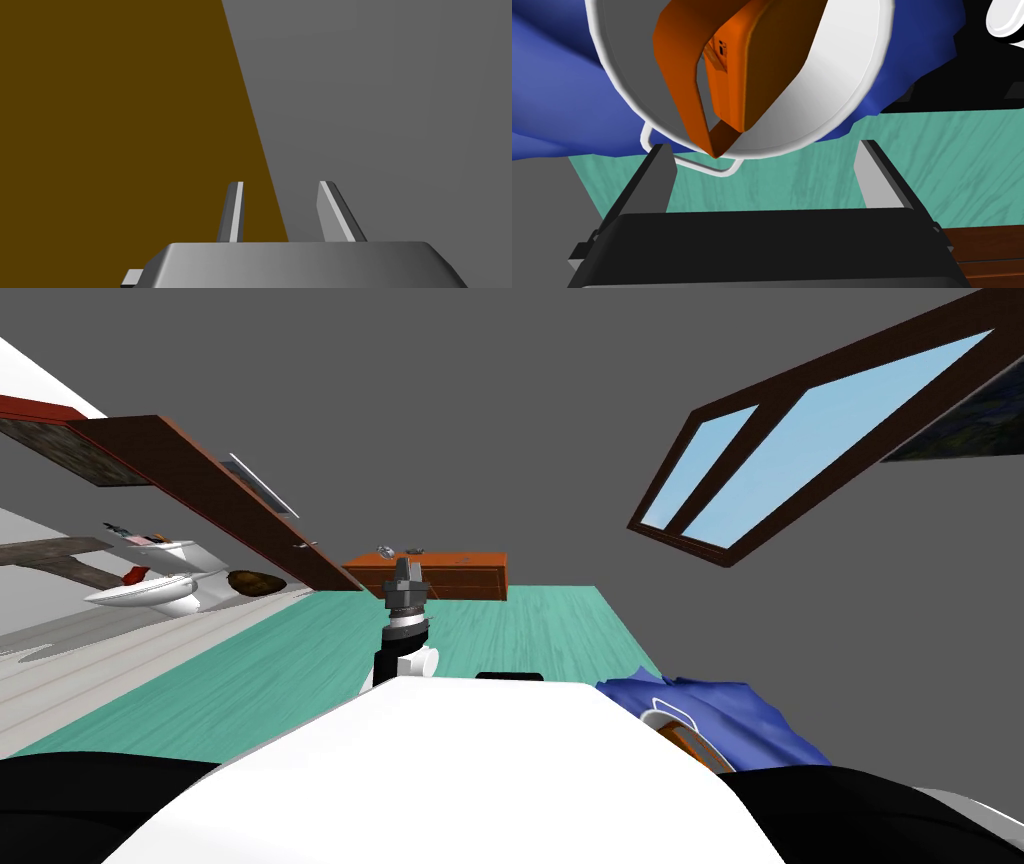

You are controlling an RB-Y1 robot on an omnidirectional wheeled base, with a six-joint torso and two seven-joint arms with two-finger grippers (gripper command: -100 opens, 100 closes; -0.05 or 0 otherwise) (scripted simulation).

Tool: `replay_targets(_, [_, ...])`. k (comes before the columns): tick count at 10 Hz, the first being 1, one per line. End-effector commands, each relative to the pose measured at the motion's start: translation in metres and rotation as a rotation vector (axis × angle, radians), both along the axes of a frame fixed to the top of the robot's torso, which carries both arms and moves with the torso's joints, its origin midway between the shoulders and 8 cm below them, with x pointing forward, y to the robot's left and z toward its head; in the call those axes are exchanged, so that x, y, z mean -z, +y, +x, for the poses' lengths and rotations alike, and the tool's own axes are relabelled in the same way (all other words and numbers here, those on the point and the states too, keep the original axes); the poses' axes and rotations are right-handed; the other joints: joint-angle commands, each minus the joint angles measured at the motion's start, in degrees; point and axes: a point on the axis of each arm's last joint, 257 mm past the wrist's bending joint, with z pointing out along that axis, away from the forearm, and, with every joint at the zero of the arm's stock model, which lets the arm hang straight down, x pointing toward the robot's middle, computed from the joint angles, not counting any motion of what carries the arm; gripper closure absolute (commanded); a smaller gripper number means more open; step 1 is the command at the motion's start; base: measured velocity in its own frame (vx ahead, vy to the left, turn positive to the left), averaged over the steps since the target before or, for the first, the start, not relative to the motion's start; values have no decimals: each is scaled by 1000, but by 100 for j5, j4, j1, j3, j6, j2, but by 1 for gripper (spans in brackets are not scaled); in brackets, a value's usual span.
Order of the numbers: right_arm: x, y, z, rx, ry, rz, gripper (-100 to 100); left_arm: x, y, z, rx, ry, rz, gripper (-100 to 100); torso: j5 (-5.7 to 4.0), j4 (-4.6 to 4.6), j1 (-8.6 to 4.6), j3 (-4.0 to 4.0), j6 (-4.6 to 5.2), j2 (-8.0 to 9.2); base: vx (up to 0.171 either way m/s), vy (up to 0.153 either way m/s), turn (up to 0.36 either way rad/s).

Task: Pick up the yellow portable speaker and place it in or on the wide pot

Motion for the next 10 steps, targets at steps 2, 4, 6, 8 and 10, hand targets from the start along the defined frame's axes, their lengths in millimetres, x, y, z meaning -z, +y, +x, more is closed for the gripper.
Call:
replay_targets(2, [1, 1, -8, 13, -5, 14, -100, 0, 0, 0, 0, 0, 0, 0, 0, 1, 0, 1, 3, 2, -26, -6, 56])
replay_targets(4, [1, 2, -20, 39, -10, 27, -100, 0, 0, 0, 0, 0, 0, 0, 0, 1, 0, 1, 0, 2, -34, -9, 135])
replay_targets(6, [1, 3, -28, 57, -12, 32, -100, 0, 0, 0, 0, 0, 0, 0, -1, 1, -1, 3, 4, 4, -28, -6, 47])
replay_targets(8, [2, 5, -33, 70, -16, 41, -100, 0, 0, 0, 0, 0, 0, 0, 0, 1, 2, 2, 1, 3, -29, -2, 84])
replay_targets(10, [3, 9, -38, 81, -21, 53, -100, 0, 0, 0, 0, 0, 0, 0, 1, 0, 2, 0, 4, -1, -13, 0, 43])
